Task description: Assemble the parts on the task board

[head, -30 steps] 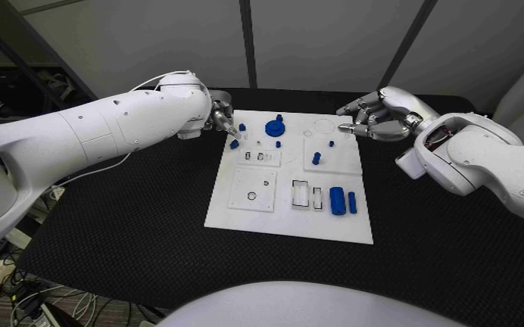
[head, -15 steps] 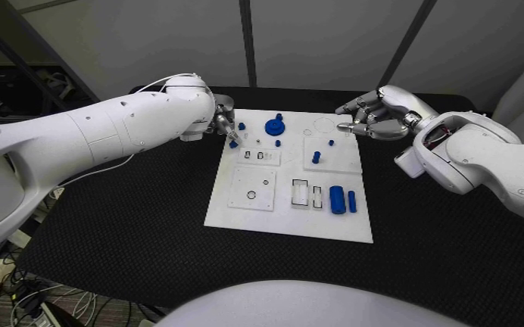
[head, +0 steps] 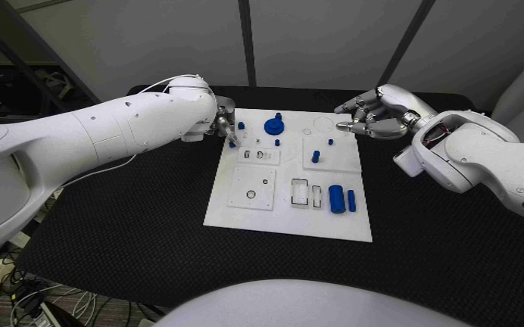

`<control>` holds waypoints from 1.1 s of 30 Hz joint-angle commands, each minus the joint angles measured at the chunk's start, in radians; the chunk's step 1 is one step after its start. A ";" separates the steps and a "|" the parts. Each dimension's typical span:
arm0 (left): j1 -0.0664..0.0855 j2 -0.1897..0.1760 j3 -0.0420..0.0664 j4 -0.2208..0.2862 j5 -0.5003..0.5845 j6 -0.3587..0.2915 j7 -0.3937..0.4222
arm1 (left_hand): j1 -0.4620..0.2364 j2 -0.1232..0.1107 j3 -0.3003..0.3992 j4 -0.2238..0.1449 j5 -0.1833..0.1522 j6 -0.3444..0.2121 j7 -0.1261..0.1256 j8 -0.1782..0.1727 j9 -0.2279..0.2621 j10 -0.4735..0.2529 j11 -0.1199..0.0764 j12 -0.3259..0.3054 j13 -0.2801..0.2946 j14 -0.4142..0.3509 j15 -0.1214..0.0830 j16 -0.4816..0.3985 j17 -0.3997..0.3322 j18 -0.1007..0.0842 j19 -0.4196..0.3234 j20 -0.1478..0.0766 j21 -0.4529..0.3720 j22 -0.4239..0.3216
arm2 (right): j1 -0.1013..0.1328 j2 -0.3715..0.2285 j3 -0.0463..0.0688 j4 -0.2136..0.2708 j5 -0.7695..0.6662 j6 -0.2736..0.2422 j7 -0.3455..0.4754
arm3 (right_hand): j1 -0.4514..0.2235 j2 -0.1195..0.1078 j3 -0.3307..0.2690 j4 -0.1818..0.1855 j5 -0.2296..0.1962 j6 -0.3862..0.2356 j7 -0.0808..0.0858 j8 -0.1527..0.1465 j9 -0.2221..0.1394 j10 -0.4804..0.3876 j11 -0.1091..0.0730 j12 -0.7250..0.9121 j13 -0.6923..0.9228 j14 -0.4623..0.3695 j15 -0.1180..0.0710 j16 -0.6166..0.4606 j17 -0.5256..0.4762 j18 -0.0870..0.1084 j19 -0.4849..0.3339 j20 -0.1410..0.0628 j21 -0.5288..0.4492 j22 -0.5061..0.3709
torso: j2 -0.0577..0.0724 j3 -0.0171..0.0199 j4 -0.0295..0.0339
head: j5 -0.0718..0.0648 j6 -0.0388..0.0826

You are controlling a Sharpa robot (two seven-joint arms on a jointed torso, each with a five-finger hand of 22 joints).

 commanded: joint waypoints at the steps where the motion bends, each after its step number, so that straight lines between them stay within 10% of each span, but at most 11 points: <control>1: 0.002 0.005 0.000 -0.004 -0.006 0.016 0.001 | 0.025 0.006 0.003 -0.011 -0.001 0.000 -0.004 0.003 0.002 -0.004 -0.001 -0.003 -0.002 0.060 -0.009 0.005 0.102 -0.053 0.007 0.000 -0.004 0.001 | 0.002 0.001 0.001 0.001 -0.001 0.004 0.007 | -0.010 0.002 0.000 0.005 0.005 0.007 -0.002 -0.003 -0.001 0.005 -0.002 0.004 -0.001 0.005 0.000 -0.002 0.001 0.011 0.007 0.002 -0.005 0.001 | 0.000 0.0005 -0.0001 | -0.001 -0.001; 12: 0.001 0.012 -0.007 -0.013 -0.006 0.021 0.014 | 0.161 0.094 0.071 -0.116 0.001 0.014 -0.007 0.010 0.014 -0.017 -0.005 -0.022 -0.023 0.062 -0.013 0.009 0.106 -0.055 0.011 -0.005 -0.001 0.008 | 0.002 0.000 0.001 0.003 -0.001 0.002 0.006 | -0.009 0.002 0.001 0.004 0.005 0.008 -0.002 -0.003 -0.001 0.005 -0.002 0.005 0.000 0.005 0.000 -0.002 0.002 0.011 0.007 0.002 -0.004 0.001 | 0.000 0.0004 0.0000 | -0.004 -0.004; 15: 0.000 0.013 -0.010 -0.014 -0.006 0.032 0.022 | 0.160 0.091 0.075 -0.133 0.049 0.013 -0.002 0.009 0.015 -0.029 -0.001 -0.046 -0.044 0.061 -0.009 0.008 0.105 -0.055 0.009 -0.002 -0.002 0.009 | 0.002 -0.001 0.001 0.004 -0.001 0.002 0.006 | -0.009 0.002 0.001 0.004 0.005 0.008 -0.002 -0.003 -0.001 0.005 -0.002 0.005 0.000 0.005 0.000 -0.002 0.002 0.011 0.007 0.002 -0.004 0.001 | -0.001 0.0002 0.0004 | -0.004 -0.004; 33: -0.002 -0.024 -0.014 0.032 0.019 -0.108 0.147 | 0.155 0.140 0.094 -0.186 0.057 0.047 -0.013 0.031 0.037 0.080 -0.013 0.071 0.008 0.073 -0.018 0.033 0.142 -0.059 0.028 -0.008 0.026 0.041 | 0.002 -0.003 0.001 0.007 -0.001 -0.001 0.007 | -0.009 0.003 0.002 0.004 0.005 0.008 -0.002 -0.003 -0.001 0.005 -0.002 0.005 0.000 0.005 0.000 -0.003 0.002 0.011 0.007 0.002 -0.005 0.001 | -0.001 0.0008 0.0011 | -0.006 0.000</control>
